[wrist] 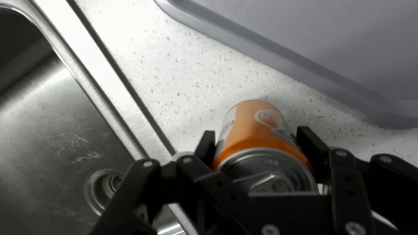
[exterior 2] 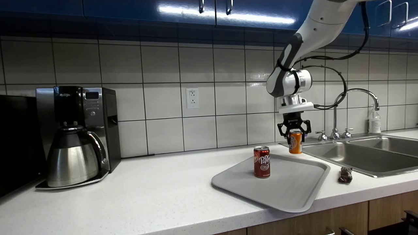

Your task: Put both cans on the grey tray

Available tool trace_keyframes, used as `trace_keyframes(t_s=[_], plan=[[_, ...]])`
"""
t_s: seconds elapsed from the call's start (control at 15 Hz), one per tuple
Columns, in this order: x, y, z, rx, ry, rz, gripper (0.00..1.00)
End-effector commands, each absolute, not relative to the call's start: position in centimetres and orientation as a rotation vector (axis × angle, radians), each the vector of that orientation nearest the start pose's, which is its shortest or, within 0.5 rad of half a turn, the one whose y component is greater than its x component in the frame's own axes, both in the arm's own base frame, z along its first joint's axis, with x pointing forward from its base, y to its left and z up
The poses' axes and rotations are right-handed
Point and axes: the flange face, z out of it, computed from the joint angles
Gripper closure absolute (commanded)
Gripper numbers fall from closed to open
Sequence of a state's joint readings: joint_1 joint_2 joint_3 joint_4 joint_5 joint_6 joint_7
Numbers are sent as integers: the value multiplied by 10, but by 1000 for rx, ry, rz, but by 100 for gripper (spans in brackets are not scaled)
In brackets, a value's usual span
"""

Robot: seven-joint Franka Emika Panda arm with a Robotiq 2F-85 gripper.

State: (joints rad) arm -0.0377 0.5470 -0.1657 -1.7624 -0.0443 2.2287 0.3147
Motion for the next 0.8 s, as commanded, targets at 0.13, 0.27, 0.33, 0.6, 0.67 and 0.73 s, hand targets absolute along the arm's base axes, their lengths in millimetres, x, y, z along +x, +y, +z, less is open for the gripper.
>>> trace_keyframes(t_s=[0.13, 0.27, 0.33, 0.6, 0.67, 0.73], plan=[[629, -109, 283, -3152, 695, 62, 59], [625, -101, 288, -3153, 665, 53, 59], [623, -97, 290, -3152, 643, 51, 59], [613, -80, 296, -3156, 570, 46, 59], [611, -77, 297, -3158, 555, 46, 59], [609, -73, 298, -3158, 537, 46, 59]])
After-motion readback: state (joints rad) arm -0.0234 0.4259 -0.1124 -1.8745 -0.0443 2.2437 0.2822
